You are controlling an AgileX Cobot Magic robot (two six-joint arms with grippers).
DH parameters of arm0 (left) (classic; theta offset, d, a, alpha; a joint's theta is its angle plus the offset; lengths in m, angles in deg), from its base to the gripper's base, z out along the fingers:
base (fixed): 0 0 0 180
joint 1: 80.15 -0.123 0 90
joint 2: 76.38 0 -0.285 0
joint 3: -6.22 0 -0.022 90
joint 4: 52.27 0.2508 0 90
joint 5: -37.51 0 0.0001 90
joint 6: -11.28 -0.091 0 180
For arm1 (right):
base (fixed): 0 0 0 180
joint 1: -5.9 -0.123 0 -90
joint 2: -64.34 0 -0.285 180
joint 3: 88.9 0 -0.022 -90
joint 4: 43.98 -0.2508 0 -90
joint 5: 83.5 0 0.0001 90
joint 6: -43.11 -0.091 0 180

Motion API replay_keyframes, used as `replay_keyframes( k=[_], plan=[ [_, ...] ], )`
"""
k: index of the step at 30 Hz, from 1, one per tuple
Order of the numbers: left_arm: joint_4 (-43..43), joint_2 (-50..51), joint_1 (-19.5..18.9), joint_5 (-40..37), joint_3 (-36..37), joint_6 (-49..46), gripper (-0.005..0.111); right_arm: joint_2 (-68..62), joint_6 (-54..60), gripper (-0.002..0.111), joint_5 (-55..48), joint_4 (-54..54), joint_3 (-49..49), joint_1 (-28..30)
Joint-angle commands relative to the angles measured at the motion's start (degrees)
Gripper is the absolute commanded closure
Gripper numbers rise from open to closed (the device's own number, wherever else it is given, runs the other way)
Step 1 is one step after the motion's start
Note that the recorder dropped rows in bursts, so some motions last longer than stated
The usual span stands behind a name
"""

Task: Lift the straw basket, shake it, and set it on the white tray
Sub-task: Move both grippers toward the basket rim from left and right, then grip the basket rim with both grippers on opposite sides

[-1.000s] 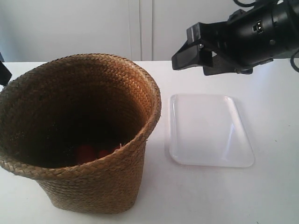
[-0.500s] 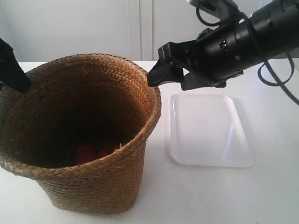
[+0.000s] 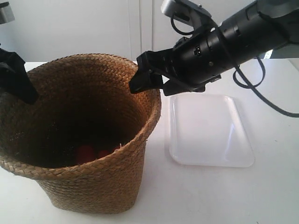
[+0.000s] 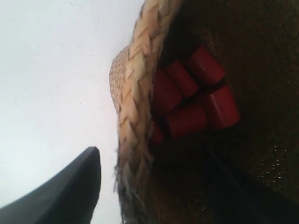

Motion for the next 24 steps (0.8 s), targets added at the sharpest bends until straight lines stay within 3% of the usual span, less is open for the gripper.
replay_keyframes(
  k=[1,9,24],
  plan=[
    [-1.5,1.9,0.6,-4.2,0.5,-0.6,0.041,-1.8,-3.3,0.036,-1.6,0.9,-1.5,-0.8],
    [-0.1,3.9,4.7,-3.5,0.5,-0.7,0.041,-5.4,-6.2,0.036,-7.1,3.2,-3.2,-1.5],
    [2.3,4.4,4.9,-4.0,0.5,-0.3,0.041,-8.7,-14.8,0.037,-13.0,13.4,-9.5,-4.4]
  ],
)
